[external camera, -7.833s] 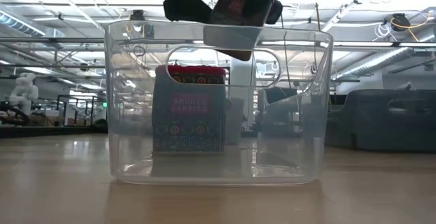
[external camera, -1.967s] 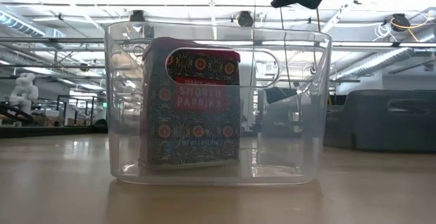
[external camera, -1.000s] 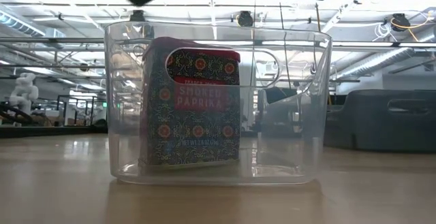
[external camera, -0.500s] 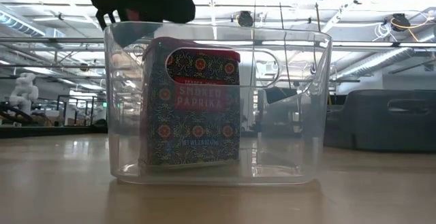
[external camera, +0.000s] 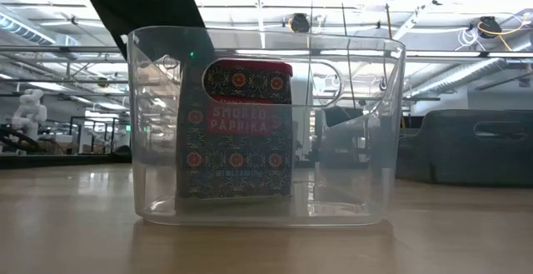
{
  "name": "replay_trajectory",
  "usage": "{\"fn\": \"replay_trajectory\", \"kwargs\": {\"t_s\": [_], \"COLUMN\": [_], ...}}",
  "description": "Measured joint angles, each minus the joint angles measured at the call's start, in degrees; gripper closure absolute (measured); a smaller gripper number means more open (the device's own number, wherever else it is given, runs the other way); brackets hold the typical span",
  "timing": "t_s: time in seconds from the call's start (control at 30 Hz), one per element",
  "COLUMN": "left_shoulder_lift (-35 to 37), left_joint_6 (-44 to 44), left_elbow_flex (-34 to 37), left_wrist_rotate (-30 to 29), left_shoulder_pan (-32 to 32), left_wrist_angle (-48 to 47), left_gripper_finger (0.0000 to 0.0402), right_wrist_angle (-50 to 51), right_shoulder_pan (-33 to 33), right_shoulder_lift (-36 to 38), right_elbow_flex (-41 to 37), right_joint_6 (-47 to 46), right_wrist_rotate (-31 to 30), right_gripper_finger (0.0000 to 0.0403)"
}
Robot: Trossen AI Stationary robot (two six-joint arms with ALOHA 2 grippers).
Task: Sort spices by type
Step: Put the red spice can into the transparent bin, then put the brown spice bottle into the black bin
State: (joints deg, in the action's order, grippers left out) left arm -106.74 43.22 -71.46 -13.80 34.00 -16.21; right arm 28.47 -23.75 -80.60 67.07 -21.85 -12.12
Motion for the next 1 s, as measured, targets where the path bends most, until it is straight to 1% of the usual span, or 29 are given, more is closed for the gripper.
{"fn": "replay_trajectory", "kwargs": {"t_s": [0.33, 0.47, 0.57, 0.7, 0.77, 0.87, 1.0], "left_shoulder_lift": [0.1, 0.8, 1.9, 4.4, 6.2, 9.2, 13.6], "left_joint_6": [0.0, -4.3, -7.7, -10.7, -10.8, -10.6, -10.0], "left_elbow_flex": [-0.5, -4.3, -8.3, -13.4, -15.4, -17.6, -18.6], "left_wrist_rotate": [-0.2, -0.2, -0.2, -0.1, -0.2, -0.1, 0.0], "left_shoulder_pan": [0.0, 0.2, 0.3, 0.4, 0.9, 2.2, 3.7], "left_wrist_angle": [-2.5, -2.6, -3.8, -11.2, -15.7, -23.3, -32.2], "left_gripper_finger": [0.0399, 0.0399, 0.0399, 0.0399, 0.0399, 0.0399, 0.0396], "right_wrist_angle": [0.0, 0.0, 0.1, 0.6, 0.9, 1.0, -0.6], "right_shoulder_pan": [0.0, 0.0, 0.0, 0.0, 0.0, 0.0, 0.0], "right_shoulder_lift": [0.0, 0.0, 0.0, 0.0, 0.0, 0.0, -0.4], "right_elbow_flex": [0.0, 0.0, 0.0, 0.0, 0.0, 0.0, 0.1], "right_joint_6": [0.0, 0.3, 0.5, 0.1, -1.5, -4.1, -2.8], "right_wrist_rotate": [0.0, -0.1, -0.1, 0.0, 0.0, 0.0, 0.1], "right_gripper_finger": [0.0145, 0.0145, 0.0145, 0.0145, 0.0145, 0.0145, 0.0145]}}
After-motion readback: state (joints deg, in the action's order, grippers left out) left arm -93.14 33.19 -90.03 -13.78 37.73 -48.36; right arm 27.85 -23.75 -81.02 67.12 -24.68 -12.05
